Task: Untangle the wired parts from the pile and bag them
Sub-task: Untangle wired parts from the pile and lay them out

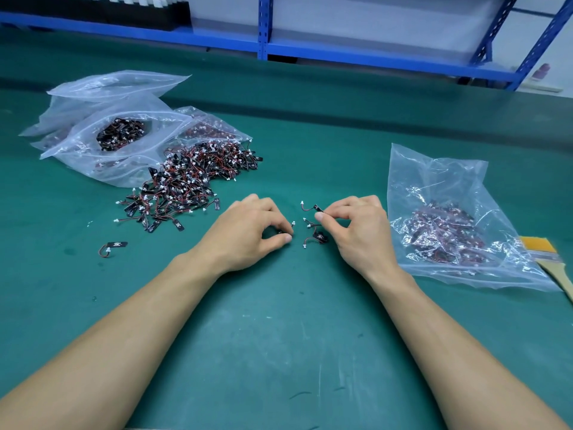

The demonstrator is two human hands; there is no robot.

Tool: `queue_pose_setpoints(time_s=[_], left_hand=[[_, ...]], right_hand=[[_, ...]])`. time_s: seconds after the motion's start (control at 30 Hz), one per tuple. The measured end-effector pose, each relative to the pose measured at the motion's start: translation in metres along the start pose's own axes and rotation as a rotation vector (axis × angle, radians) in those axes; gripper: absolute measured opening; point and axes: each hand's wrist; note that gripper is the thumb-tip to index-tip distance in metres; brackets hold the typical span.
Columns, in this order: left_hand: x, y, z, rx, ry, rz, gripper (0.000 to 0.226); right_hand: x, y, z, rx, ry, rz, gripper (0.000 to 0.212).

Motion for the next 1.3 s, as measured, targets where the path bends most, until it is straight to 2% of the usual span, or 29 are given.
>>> queue_pose_setpoints(time_s=[0.33,0.47,0.67,0.77,0.87,0.97,1.3], left_hand=[[0.016,-0.014,0.007,-0.019,-0.054,0.002,0.005],[0.016,-0.014,0.006,-0.019,-0.060,0.009,0.007],[0.016,-0.018,0.007,-0.067,-0.037,0.012,0.011],[0.006,-0.016,0.006,-0.118,0.034,-0.001,0.021],[-0.008,-0.007,0.003,-0.015,0.123,-0.059,0.036],[-0.013,0.001,0.000,0.081,0.142,-0.142,0.036],[0.002,-0.004,0.005,0.030,0.056,-0.113,0.024]], right_hand=[[0.014,0.009,0.005,0.064,-0.183,0.124,0.024],[0.011,0.003,0.005,0.090,-0.168,0.073,0.030],[-0.001,-0.012,0.004,0.137,-0.144,0.026,0.006],[-0.006,-0.015,0.002,0.207,-0.176,0.043,0.012],[-0.008,-0.015,0.003,0.267,-0.217,0.071,0.015],[-0.011,-0.015,0.002,0.271,-0.221,0.087,0.014],[-0.019,-0.022,-0.001,0.268,-0.186,0.106,0.014]])
Point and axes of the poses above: each hand's wrist, its own z-axis away from the middle knuckle, its own y-axis out of the palm, x = y × z, and after that the axes turned 9 degrees about x, right-handed
